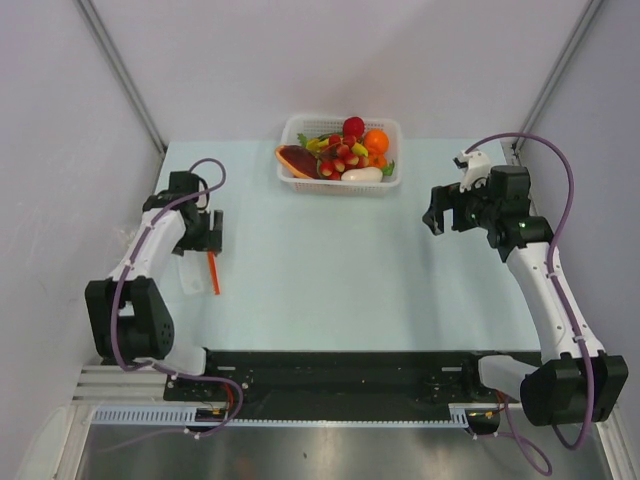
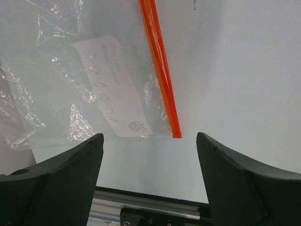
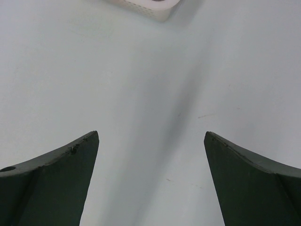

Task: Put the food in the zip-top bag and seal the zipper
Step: Pick up the zipper food storage bag at the center of the board.

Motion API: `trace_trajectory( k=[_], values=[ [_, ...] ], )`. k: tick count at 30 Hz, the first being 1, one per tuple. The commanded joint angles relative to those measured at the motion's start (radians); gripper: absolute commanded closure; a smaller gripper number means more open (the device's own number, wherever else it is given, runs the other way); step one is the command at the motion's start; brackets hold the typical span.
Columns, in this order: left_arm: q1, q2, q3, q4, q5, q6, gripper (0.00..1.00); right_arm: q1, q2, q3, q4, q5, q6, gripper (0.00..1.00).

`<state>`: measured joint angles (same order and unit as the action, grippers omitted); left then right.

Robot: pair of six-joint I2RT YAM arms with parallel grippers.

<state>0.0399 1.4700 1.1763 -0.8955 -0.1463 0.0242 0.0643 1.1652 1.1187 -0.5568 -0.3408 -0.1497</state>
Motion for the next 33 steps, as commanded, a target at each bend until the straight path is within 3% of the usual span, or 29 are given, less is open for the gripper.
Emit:
trace_trajectory(
  k=[1, 12, 20, 22, 24, 25, 28, 33],
  values=[
    [0.005, 0.084, 0.04, 0.052, -0.028, -0.076, 0.17, -0.014, -0.032, 0.007, 0.026, 0.002, -0.004, 0.0],
    [-0.077, 0.317, 0.135, 0.122, -0.303, -0.112, 0.29, -0.018, 0.007, 0.01, 0.018, 0.049, -0.033, 0.0],
    [-0.075, 0.437, 0.19, 0.125, -0.391, -0.112, 0.51, -0.02, 0.048, 0.042, -0.008, 0.052, -0.027, 0.0],
    [-0.075, 0.437, 0.195, 0.13, -0.375, -0.112, 0.59, -0.018, 0.05, 0.053, -0.015, 0.049, -0.024, 0.0],
    [-0.077, 0.434, 0.21, 0.119, -0.365, -0.11, 0.81, -0.02, 0.053, 0.065, -0.025, 0.043, -0.018, 0.0],
    [-0.077, 0.415, 0.229, 0.097, -0.325, -0.109, 1.0, -0.02, 0.056, 0.07, -0.031, 0.042, -0.014, 0.0],
    [-0.093, 0.333, 0.261, 0.066, -0.209, -0.103, 1.0, -0.018, 0.057, 0.105, -0.043, 0.01, 0.013, 0.0],
    [-0.228, 0.165, 0.307, -0.02, -0.03, -0.107, 1.0, -0.014, 0.074, 0.185, -0.075, -0.133, 0.125, 0.0]
  ],
)
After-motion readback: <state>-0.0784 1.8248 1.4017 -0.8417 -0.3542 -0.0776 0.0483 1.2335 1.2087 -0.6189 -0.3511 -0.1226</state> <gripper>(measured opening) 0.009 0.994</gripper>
